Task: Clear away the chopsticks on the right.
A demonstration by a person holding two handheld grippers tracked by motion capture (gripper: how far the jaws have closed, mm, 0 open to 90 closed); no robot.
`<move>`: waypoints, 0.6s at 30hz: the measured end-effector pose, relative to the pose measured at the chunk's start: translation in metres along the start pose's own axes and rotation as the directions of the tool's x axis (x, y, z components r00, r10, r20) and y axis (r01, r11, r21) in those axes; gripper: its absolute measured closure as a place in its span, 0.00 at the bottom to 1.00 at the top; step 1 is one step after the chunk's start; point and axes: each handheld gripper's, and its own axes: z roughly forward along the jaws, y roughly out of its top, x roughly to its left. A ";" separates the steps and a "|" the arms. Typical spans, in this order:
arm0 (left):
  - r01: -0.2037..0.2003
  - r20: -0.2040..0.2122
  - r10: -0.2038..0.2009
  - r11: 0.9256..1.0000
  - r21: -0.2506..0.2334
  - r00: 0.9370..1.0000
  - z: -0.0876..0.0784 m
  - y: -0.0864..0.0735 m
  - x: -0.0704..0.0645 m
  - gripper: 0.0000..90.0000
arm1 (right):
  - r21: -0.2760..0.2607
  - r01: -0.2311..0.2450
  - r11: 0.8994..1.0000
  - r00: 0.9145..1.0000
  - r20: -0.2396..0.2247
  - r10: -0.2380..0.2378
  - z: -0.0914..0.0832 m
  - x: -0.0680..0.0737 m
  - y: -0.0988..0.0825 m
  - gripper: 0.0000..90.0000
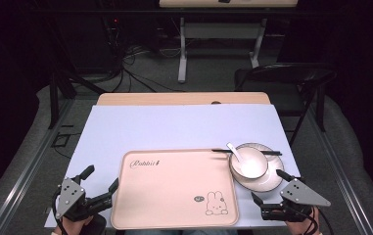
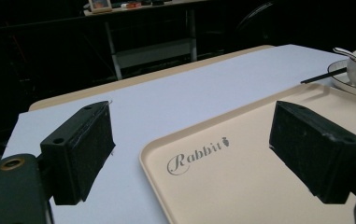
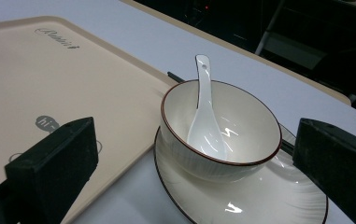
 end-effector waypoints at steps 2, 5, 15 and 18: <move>0.000 0.000 0.000 1.000 0.000 1.000 0.000 0.000 0.000 0.15 | 0.007 0.006 1.000 1.000 -0.009 -0.006 0.000 -0.002 0.001 0.00; -0.002 0.000 0.002 1.000 0.003 1.000 0.001 0.000 0.000 0.15 | 0.009 0.044 0.999 0.999 -0.013 -0.043 0.000 -0.003 0.002 0.00; -0.003 0.003 0.003 1.000 0.008 1.000 0.001 0.000 -0.001 0.15 | 0.159 0.066 0.985 0.997 -0.050 -0.058 0.000 -0.026 0.008 0.00; -0.006 0.004 0.006 1.000 0.007 1.000 0.001 0.000 -0.001 0.15 | 0.181 0.062 0.982 0.997 -0.055 -0.053 -0.001 -0.033 0.009 0.00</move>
